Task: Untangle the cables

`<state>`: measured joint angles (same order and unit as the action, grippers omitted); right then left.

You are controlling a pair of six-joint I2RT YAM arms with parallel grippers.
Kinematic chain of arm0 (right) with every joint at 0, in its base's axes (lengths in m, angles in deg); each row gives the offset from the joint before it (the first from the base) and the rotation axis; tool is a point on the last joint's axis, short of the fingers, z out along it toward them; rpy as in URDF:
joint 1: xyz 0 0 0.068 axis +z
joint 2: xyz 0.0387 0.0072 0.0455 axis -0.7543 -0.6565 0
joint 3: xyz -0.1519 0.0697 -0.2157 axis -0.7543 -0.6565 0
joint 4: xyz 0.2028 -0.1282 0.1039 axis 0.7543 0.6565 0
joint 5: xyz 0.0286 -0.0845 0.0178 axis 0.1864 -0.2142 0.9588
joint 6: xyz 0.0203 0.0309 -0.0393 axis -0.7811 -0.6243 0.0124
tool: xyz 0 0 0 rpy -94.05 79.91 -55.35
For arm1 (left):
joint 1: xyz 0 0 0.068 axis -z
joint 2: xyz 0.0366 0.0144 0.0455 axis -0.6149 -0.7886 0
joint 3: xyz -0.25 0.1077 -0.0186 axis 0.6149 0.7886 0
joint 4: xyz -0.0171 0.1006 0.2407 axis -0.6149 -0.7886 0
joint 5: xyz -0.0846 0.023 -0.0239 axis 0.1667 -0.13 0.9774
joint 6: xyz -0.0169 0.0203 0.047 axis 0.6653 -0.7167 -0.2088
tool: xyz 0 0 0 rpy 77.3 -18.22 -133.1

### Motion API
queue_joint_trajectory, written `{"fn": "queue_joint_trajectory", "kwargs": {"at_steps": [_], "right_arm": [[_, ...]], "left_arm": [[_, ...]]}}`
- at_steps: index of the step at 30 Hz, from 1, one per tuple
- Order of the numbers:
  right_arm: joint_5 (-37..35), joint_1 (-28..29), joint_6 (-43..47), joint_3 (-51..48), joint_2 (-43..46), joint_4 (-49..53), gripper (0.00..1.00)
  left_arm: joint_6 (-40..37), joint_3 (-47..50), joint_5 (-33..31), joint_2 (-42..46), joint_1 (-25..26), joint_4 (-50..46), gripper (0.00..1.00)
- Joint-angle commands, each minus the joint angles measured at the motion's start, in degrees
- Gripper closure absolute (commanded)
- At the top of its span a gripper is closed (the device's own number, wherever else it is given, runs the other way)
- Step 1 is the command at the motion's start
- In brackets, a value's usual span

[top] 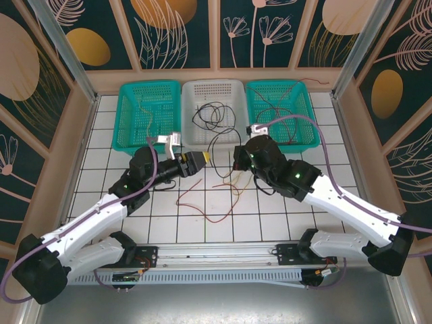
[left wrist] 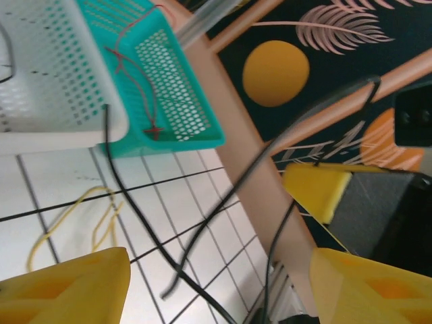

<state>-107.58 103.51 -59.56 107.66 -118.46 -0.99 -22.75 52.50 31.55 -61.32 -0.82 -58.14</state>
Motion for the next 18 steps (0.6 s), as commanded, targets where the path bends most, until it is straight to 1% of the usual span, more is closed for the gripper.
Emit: {"fn": "queue_joint_trajectory", "kwargs": {"at_steps": [1, 7, 11, 15, 18], "right_arm": [[-0.3, 0.5, 1.2, 3.0, 0.8, -5.5, 1.00], [2.7, 0.5, 2.4, 3.6, 1.4, -10.7, 1.00], [3.0, 0.5, 2.2, 4.1, 1.6, -11.7, 1.00], [3.1, 0.5, 1.3, 3.8, 1.8, -12.8, 1.00], [3.5, 0.5, 1.3, 3.6, 1.9, -13.6, 1.00]], "left_arm": [[-1.6, -2.1, 3.8, -0.2, 0.1, 4.3, 0.28], [-0.8, -2.3, 3.4, -1.8, 0.1, 4.2, 0.26], [1.5, -1.9, 3.7, -2.0, 0.0, 7.0, 0.25], [1.6, -2.4, 4.6, -2.5, 0.0, 7.6, 0.32], [0.4, -3.5, 5.1, -2.5, 0.0, 5.9, 0.34]]}}
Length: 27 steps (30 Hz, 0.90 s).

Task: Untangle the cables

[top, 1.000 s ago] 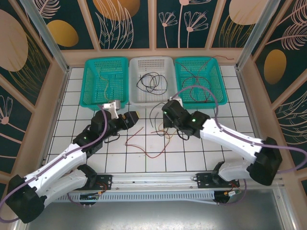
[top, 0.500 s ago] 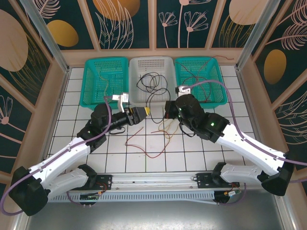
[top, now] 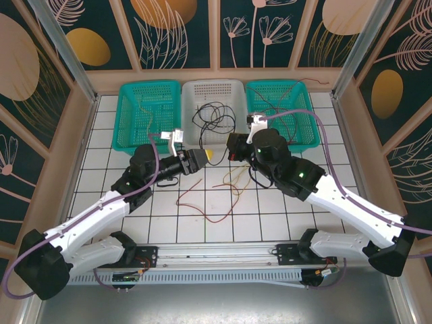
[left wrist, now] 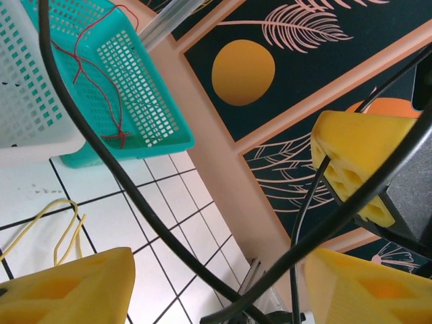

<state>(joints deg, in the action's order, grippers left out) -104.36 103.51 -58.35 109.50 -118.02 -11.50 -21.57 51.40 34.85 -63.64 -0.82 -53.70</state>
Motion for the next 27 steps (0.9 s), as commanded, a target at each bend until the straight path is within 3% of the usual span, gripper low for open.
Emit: {"fn": "queue_joint_trajectory", "kwargs": {"at_steps": [1, 5, 8, 20, 22, 24, 27], "right_arm": [[0.1, 0.5, 0.4, 2.0, 1.2, -2.9, 1.00], [-0.5, 0.6, 1.6, 2.7, -0.7, 0.5, 1.00], [-0.2, 1.3, 2.0, 2.2, -1.6, 1.3, 1.00], [-0.8, 5.1, 4.0, 1.9, -3.2, 2.4, 1.00], [-0.7, 5.3, 4.1, 1.8, -3.3, 2.5, 1.00], [-0.8, 5.4, 4.2, 1.8, -3.4, 2.5, 1.00], [-1.5, 5.4, 4.3, 1.4, -3.5, 2.8, 1.00]], "left_arm": [[-3.4, -4.1, 1.0, 0.3, 0.0, -1.9, 0.33], [-13.3, -11.3, -8.9, 3.6, 0.0, -15.2, 0.21], [-17.1, -14.4, -13.8, 4.6, 0.0, -19.2, 0.21], [-22.6, -17.2, -14.4, -0.4, 0.0, -20.4, 0.29], [-22.9, -17.2, -12.9, -0.7, 0.0, -19.8, 0.35], [-23.1, -17.2, -11.5, -0.7, 0.0, -18.9, 0.47], [-23.7, -17.2, -11.9, -0.5, 0.0, -19.1, 0.84]]}}
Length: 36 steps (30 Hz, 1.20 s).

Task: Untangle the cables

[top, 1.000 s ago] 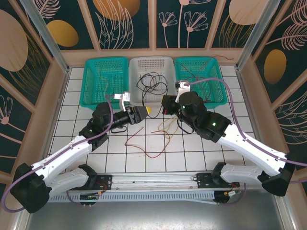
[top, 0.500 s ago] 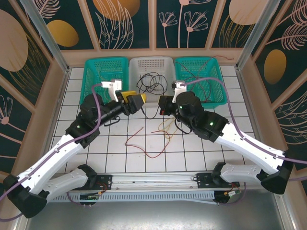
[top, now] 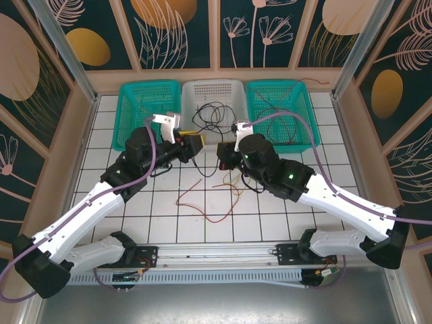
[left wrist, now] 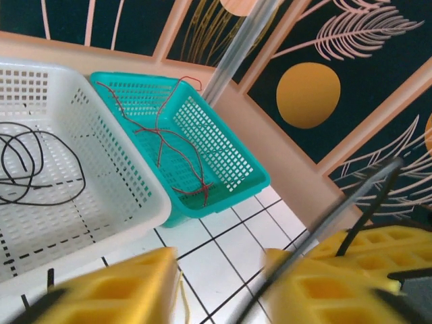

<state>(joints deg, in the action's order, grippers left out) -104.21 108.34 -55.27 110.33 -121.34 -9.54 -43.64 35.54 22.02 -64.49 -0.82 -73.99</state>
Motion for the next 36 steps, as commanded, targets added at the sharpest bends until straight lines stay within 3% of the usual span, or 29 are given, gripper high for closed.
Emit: {"fn": "queue_joint_trajectory", "kwargs": {"at_steps": [1, 3, 7, 9, 13, 16, 19, 23, 28, 36], "right_arm": [[-2.3, 0.5, 1.2, 0.5, -0.4, 1.1, 1.00], [-3.9, 0.4, 0.4, 0.3, -0.6, 2.0, 0.98], [-4.8, -0.9, -1.8, -1.3, -1.1, 2.2, 0.56], [-4.1, -2.0, -3.3, -2.8, -1.3, 1.4, 0.46], [-2.2, -4.0, -5.9, -6.1, -1.7, -1.3, 0.41], [-3.3, -4.3, -7.3, -7.4, -2.2, -1.2, 0.43], [-3.8, -5.1, -8.1, -8.5, -1.5, -1.0, 0.58], [-3.8, -6.0, -8.6, -10.3, 0.6, -1.7, 0.62], [-4.0, -7.4, -8.4, -11.6, 1.9, -1.8, 0.83], [-8.3, -7.2, -5.4, -12.7, 0.7, 1.9, 0.97]], "left_arm": [[-1.8, -3.1, 0.2, 0.5, 0.0, 0.8, 0.96], [-1.5, -3.7, -1.1, 0.8, 0.0, 0.2, 1.00], [1.0, -5.4, 0.7, 1.5, 0.0, 1.3, 1.00], [2.6, -6.1, 2.2, 1.7, 0.0, 2.8, 1.00], [5.2, -8.0, 2.6, 1.9, 0.0, 4.1, 1.00], [6.3, -9.0, 2.4, 2.0, 0.0, 4.3, 1.00], [6.6, -9.6, 2.0, 2.1, 0.0, 3.8, 1.00], [7.1, -9.9, 1.0, 2.1, 0.0, 3.1, 1.00], [7.6, -10.3, 0.7, 1.9, -0.1, 3.3, 1.00], [4.7, -18.4, -10.6, -2.3, -1.2, -7.8, 1.00]]}}
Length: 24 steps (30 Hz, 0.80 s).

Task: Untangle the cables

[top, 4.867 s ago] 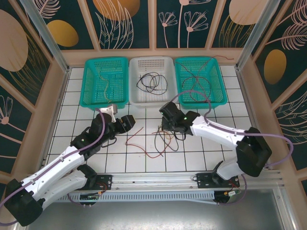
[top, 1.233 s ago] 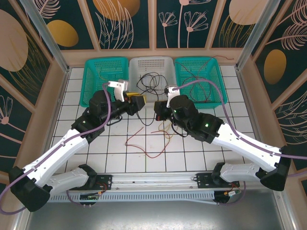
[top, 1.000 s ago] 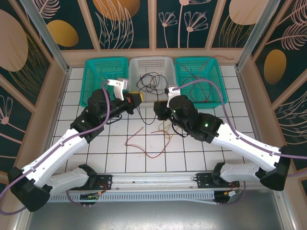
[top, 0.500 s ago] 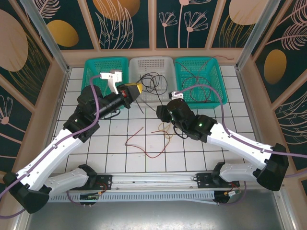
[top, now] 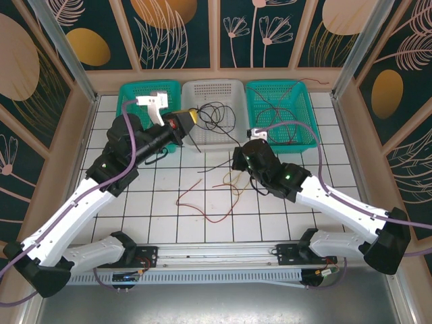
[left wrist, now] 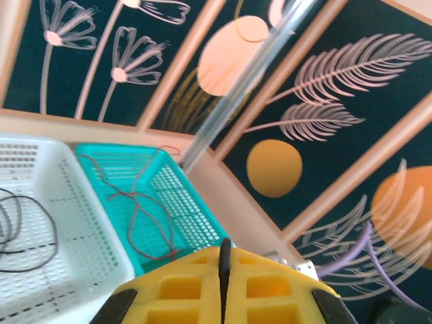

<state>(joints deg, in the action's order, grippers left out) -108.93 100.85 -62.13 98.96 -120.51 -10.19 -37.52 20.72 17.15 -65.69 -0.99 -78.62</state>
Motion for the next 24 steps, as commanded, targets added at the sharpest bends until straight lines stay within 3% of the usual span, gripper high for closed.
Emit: {"fn": "queue_joint_trajectory", "kwargs": {"at_steps": [1, 9, 14, 20, 21, 23, 24], "right_arm": [[-4.0, 1.2, 2.6, -1.5, -0.5, 2.6, 0.98], [-6.8, 13.8, 14.5, -1.1, -6.1, -1.4, 1.00], [-5.6, 16.9, 16.7, 0.3, -10.9, -3.8, 1.00], [-11.5, 18.1, 18.1, 0.4, -10.7, -6.3, 0.99], [-12.7, 18.1, 18.0, 0.1, -10.0, -6.7, 0.92], [-15.0, 17.1, 16.7, -0.1, -8.1, -6.5, 0.64], [-16.4, 16.2, 15.3, 0.0, -7.2, -5.7, 0.57]], "left_arm": [[-1.5, -4.2, -5.8, -1.8, -1.3, -3.4, 1.00], [-3.3, -15.6, -7.4, -11.2, -4.6, -4.3, 1.00], [-2.7, -22.3, -4.5, -17.4, -5.4, -2.1, 1.00], [-2.0, -27.3, -1.1, -23.5, -5.6, -2.7, 1.00], [-2.0, -27.5, -1.1, -23.9, -5.6, -2.6, 1.00], [-2.2, -27.9, -1.3, -24.8, -5.7, -2.3, 1.00], [-2.5, -28.2, -1.5, -25.4, -5.8, -2.4, 1.00]]}}
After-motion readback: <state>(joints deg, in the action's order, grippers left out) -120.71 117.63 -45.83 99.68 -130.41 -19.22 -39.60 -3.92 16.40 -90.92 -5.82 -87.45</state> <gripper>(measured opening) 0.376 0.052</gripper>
